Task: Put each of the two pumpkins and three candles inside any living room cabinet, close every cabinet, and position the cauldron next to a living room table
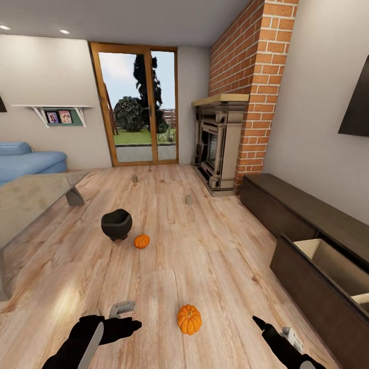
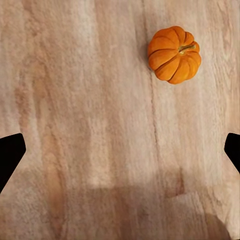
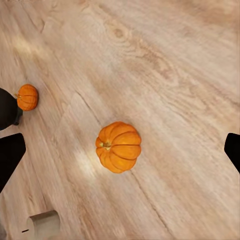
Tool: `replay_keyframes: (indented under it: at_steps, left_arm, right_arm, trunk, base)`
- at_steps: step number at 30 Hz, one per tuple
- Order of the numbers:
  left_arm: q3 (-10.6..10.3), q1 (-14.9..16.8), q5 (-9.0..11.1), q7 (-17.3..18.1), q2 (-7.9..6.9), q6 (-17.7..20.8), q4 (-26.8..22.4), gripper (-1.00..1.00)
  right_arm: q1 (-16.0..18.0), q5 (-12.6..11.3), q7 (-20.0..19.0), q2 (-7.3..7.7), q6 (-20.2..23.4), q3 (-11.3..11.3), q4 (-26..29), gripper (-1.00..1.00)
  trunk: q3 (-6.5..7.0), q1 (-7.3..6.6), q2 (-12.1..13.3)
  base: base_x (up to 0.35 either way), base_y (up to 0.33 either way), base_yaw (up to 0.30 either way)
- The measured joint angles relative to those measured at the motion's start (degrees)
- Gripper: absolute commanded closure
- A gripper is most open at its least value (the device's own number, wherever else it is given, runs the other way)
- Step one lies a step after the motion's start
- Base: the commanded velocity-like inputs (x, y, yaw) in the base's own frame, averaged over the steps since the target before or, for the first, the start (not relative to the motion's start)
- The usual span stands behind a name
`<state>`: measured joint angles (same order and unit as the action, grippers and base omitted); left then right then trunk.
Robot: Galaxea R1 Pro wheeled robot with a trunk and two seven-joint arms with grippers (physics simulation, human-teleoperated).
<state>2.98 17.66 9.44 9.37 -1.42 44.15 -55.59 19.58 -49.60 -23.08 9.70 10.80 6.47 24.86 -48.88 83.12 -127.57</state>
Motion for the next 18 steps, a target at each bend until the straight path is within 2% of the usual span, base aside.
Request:
replay_keyframes:
  at_steps: [4,13,18]
  left_arm:
    - [0.0,0.0,0.0,0.0,-0.07,0.0,0.0,-1.00]
    - [0.1,0.0,0.1,0.0,-0.20,0.0,0.0,-1.00]
    - [0.1,0.0,2.6,0.0,-0.51,0.1,0.0,-1.00]
  right_arm:
    - [0.0,0.1,0.0,-0.16,0.0,-0.1,0.1,-1.00]
    - [0.0,0.1,0.1,-0.20,0.0,-0.1,0.0,-1.00]
    - [0.0,-0.1,1.3,-0.19,0.0,-0.3,0.0,-1.00]
  trunk:
    - [0.00,-0.01,0.0]
    - [0.00,-0.01,0.0]
    - [0.00,0.00,0.0]
  base:
    - [0.054,-0.104,0.174]
    - [0.120,-0.159,0.279]
    - [0.020,-0.018,0.170]
